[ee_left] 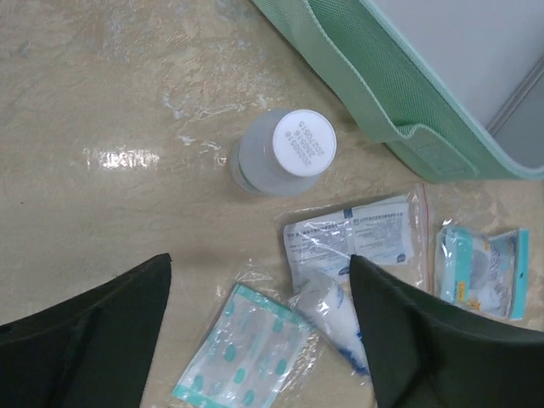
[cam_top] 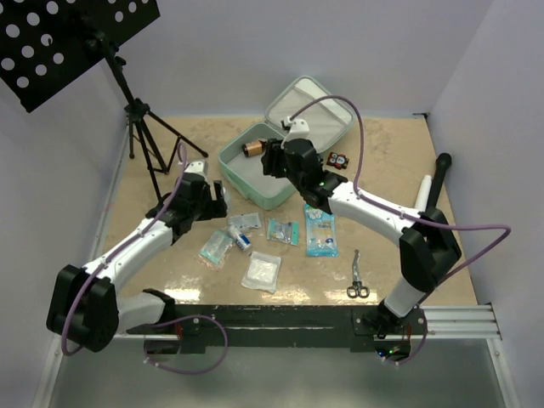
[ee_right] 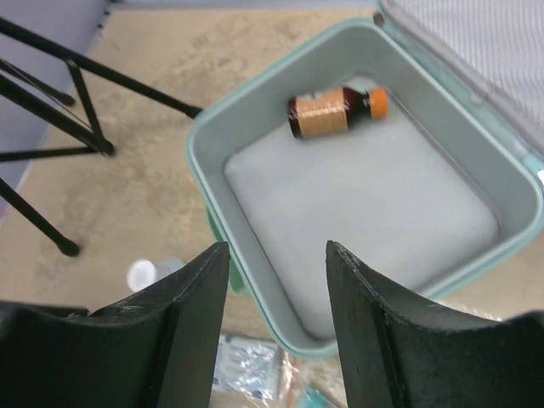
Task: Organize the medicine kit
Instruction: Pick up the pill bottle at the center of the board.
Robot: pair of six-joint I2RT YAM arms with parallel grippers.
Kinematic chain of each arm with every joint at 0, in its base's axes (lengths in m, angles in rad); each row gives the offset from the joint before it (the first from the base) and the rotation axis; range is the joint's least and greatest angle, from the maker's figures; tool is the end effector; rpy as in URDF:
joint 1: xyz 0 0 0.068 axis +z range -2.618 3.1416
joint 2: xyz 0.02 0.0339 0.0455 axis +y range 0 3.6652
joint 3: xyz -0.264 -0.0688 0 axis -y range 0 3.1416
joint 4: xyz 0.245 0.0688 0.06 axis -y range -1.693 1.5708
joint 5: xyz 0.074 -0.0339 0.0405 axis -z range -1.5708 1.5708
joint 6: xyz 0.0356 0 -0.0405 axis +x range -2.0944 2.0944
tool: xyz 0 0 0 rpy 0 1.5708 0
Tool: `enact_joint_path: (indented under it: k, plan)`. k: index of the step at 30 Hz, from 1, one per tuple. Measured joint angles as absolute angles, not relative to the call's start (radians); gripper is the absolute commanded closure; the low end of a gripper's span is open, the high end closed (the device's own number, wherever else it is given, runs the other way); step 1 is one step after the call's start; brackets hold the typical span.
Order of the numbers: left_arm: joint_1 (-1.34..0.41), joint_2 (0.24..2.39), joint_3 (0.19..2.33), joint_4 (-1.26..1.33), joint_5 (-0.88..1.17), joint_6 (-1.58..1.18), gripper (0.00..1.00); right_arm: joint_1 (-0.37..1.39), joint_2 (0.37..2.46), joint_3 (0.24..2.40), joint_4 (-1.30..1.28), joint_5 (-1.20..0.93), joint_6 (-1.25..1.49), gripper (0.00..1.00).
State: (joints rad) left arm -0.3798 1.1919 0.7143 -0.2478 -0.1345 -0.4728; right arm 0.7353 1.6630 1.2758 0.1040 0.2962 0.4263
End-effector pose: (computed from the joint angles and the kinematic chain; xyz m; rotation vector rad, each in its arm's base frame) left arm 0.2333 -0.0880 0.2269 -0.1768 2.2983 -0.2873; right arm 0.3018 0.2590 0.3092 -0.0806 1.8737 0.5350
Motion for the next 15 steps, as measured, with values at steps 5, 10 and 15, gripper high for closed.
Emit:
enact_joint_path:
  k: [5,10,15]
  plan:
    - [-0.382,1.247,0.760,-0.238,-0.143,-0.462,0.00,0.735,1.604,1.159,0.091,0.296,0.434,0.47]
    - [-0.392,1.300,0.828,-0.210,-0.162,-0.447,0.13,0.746,1.517,1.078,0.105,0.294,0.442,0.48]
    - [-0.426,1.385,0.878,-0.204,-0.184,-0.418,0.30,0.748,1.473,1.022,0.122,0.290,0.453,0.48]
